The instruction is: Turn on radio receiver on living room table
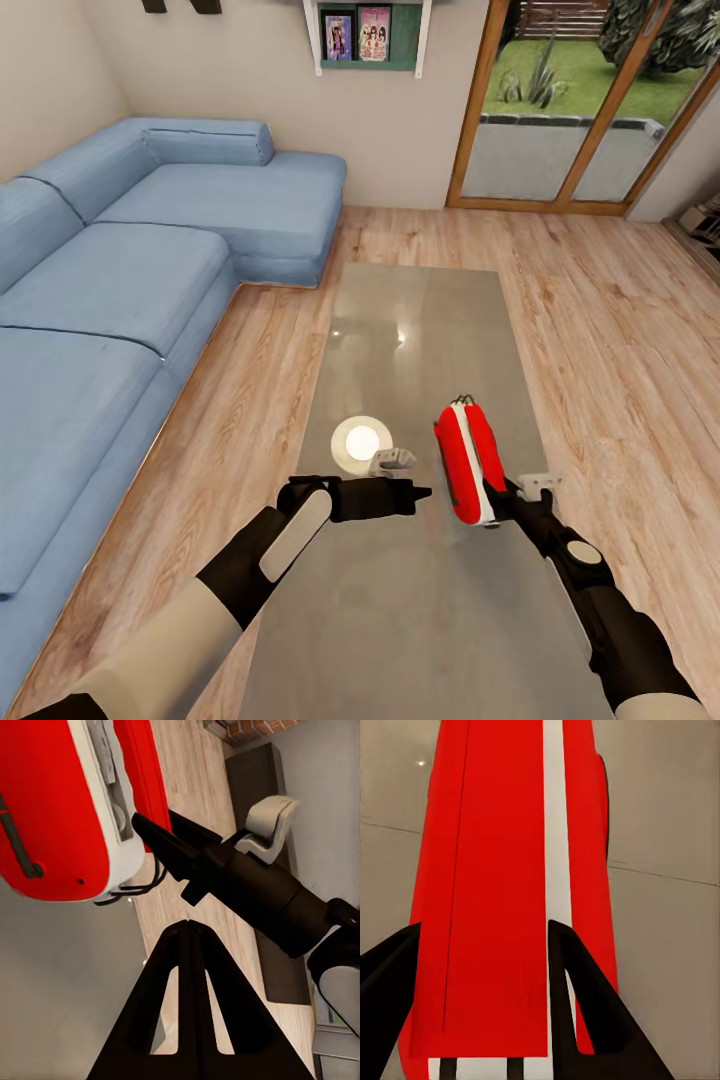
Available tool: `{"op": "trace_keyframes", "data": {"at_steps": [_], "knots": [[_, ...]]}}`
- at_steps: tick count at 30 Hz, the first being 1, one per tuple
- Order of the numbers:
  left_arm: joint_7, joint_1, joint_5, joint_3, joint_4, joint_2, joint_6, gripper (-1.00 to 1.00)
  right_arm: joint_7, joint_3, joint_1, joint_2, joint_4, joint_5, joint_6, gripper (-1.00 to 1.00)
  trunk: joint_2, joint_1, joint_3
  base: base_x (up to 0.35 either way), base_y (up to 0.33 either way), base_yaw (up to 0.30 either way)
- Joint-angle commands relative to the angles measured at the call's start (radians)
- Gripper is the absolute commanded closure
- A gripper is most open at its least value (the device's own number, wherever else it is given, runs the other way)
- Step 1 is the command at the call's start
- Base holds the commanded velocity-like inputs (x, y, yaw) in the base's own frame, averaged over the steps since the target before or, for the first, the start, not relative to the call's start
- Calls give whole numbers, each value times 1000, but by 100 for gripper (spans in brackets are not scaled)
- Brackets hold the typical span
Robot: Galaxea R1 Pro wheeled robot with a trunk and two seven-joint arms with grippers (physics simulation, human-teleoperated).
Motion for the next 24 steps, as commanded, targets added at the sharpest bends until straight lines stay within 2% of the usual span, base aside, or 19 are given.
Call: {"op": "trace_keyframes", "data": {"at_steps": [1,16,24], "knots": [[0,0,0,0,0,0,0,100,2,3,0,0,8,1,1,100,0,0,0,0,0,0],[0,0,2,-2,0,-2,-2,100,10,5,0,-3,13,0,14,100,0,0,0,0,0,0],[0,0,2,-2,0,-2,-2,100,12,4,0,-7,79,0,57,100,0,0,0,0,0,0]]}}
